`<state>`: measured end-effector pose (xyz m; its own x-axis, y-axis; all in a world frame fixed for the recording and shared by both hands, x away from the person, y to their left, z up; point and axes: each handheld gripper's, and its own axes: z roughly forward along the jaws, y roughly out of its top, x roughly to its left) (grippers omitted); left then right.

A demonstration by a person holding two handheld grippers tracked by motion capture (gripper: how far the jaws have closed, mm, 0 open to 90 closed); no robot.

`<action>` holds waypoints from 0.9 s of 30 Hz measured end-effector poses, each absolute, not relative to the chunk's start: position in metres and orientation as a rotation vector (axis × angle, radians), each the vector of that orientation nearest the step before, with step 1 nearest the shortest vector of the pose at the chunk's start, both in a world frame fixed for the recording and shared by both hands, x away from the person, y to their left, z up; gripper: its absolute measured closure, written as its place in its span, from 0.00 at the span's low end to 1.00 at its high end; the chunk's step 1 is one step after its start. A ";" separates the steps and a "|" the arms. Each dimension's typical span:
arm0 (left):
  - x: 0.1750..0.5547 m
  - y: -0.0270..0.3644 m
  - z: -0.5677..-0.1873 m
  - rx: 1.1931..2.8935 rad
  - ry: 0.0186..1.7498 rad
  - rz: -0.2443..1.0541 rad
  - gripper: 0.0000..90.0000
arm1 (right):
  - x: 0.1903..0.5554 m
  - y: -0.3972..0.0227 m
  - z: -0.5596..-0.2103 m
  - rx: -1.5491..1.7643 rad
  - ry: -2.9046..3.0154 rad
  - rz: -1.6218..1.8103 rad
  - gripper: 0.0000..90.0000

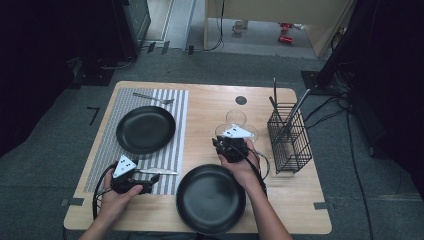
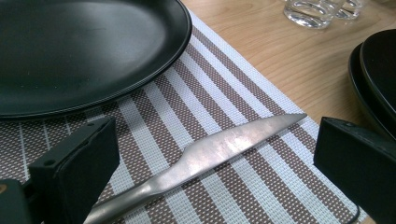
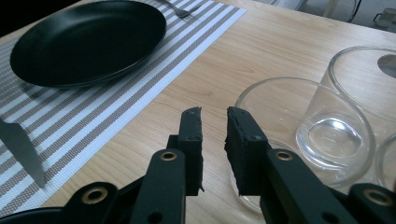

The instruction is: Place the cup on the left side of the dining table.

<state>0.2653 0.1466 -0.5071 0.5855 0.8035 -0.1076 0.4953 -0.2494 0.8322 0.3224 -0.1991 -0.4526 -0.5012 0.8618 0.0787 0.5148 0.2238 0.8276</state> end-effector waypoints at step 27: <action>0.266 0.147 -0.507 1.914 1.043 0.432 0.00 | 0.334 -0.202 -0.456 1.294 2.093 1.189 0.99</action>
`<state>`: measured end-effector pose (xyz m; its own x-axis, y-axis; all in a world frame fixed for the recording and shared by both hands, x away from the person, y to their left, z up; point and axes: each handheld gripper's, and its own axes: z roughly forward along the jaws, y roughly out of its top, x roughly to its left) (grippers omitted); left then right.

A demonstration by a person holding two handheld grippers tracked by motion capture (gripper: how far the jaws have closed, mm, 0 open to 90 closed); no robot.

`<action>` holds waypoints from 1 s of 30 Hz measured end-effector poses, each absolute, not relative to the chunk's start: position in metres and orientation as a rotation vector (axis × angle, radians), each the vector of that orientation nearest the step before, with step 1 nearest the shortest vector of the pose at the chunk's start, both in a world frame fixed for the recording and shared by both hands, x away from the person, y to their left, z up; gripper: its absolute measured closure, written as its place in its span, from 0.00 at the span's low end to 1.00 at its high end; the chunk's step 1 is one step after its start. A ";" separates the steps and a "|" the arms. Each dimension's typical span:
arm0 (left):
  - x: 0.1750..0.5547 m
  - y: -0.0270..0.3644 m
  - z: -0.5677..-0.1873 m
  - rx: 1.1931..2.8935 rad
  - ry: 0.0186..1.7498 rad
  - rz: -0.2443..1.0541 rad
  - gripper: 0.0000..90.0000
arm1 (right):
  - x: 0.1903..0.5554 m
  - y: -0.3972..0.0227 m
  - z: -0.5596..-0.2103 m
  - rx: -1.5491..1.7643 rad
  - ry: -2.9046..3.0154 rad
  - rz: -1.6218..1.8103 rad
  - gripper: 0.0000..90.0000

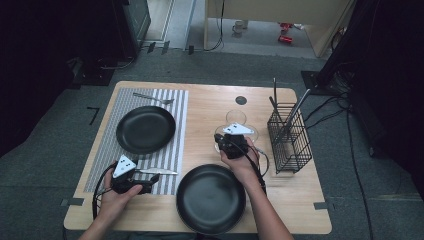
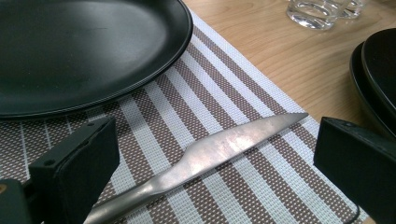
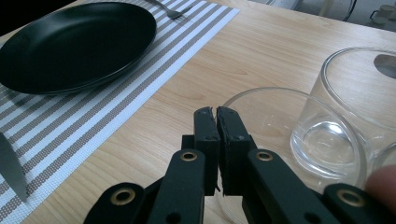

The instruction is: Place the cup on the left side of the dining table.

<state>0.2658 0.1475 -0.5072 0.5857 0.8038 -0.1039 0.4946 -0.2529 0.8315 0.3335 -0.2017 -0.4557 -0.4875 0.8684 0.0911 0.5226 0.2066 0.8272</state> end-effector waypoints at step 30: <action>0.265 0.147 -0.506 1.919 1.026 0.428 0.00 | 0.322 -0.204 -0.450 1.251 2.077 1.100 0.16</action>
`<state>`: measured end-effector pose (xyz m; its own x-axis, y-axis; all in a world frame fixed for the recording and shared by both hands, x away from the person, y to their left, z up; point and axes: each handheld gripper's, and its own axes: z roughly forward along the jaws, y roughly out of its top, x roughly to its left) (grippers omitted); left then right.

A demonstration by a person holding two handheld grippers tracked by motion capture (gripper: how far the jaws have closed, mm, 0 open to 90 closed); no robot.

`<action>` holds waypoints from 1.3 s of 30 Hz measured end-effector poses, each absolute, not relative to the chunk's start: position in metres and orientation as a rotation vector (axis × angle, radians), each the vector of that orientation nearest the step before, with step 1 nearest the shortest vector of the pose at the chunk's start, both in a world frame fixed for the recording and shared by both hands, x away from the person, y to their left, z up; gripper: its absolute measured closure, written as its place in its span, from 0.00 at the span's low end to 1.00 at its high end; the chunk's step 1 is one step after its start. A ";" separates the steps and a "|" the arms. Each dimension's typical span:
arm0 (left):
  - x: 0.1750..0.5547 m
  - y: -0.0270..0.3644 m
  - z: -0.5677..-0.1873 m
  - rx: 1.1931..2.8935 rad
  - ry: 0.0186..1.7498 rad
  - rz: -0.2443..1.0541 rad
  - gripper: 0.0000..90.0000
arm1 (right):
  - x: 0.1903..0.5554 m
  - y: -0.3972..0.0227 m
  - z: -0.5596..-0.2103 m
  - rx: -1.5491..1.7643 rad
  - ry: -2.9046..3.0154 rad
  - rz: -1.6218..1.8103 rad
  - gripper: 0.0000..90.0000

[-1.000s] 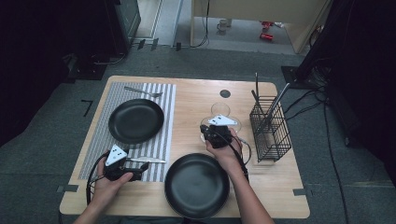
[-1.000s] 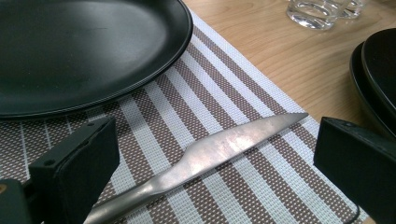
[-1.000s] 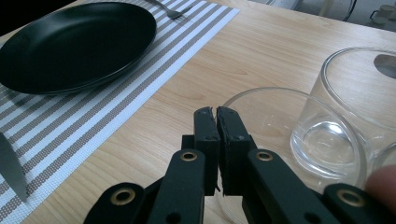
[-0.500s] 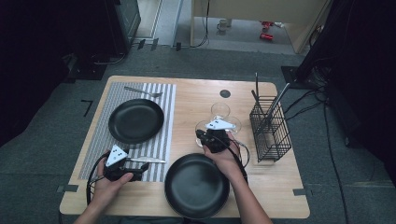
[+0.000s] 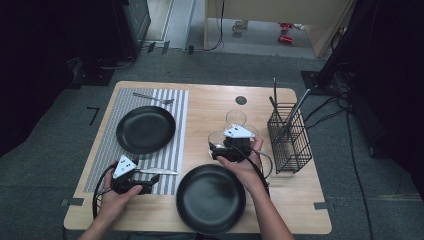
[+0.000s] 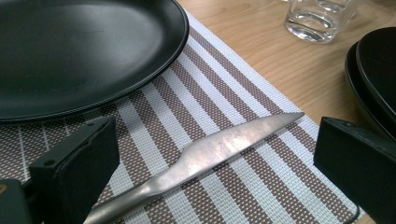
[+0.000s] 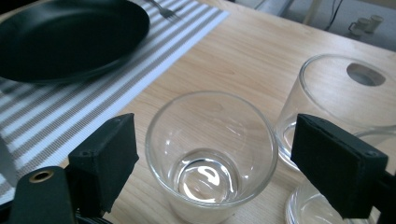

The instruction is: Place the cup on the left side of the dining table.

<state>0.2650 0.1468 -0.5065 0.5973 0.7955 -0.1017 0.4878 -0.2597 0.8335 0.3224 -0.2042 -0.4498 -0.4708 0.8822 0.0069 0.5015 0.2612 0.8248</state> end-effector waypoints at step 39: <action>0.267 0.134 -0.502 1.929 0.987 0.427 0.00 | 0.322 -0.191 -0.463 1.278 2.161 1.035 0.22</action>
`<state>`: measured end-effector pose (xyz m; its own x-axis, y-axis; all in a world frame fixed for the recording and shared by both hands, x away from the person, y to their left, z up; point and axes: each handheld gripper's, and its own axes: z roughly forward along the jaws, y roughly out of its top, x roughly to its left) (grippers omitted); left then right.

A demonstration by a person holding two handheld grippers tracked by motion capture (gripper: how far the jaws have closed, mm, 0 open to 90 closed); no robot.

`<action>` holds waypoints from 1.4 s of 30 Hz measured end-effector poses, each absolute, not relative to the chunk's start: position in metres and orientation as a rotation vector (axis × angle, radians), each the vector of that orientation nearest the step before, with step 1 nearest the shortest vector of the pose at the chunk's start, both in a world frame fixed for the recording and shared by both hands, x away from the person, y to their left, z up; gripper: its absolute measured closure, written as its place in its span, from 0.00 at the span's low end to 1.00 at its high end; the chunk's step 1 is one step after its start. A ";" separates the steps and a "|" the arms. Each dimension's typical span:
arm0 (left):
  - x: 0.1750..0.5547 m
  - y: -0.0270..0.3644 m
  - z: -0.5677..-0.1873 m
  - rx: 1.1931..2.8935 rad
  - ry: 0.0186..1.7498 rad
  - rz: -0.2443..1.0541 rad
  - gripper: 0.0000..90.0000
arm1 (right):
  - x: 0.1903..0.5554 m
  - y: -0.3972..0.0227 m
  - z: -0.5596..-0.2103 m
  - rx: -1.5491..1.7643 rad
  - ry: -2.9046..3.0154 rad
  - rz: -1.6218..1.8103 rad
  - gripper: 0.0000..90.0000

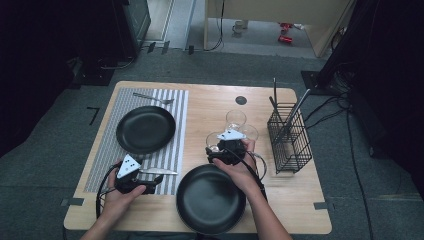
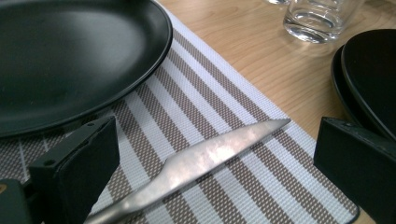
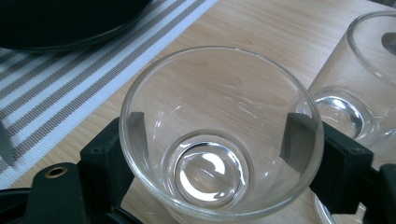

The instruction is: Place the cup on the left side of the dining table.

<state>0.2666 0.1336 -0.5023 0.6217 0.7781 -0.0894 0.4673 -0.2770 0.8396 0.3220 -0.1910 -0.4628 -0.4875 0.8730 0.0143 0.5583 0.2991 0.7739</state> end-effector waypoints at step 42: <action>0.299 0.026 -0.465 1.848 0.544 0.302 0.06 | 0.292 -0.170 -0.396 1.092 2.256 1.241 0.22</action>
<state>0.2987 0.0256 -0.4645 0.8606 0.5059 -0.0583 0.2184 -0.2633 0.9397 0.2921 -0.1703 -0.3960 -0.6453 0.7612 0.0639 0.4616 0.3219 0.8266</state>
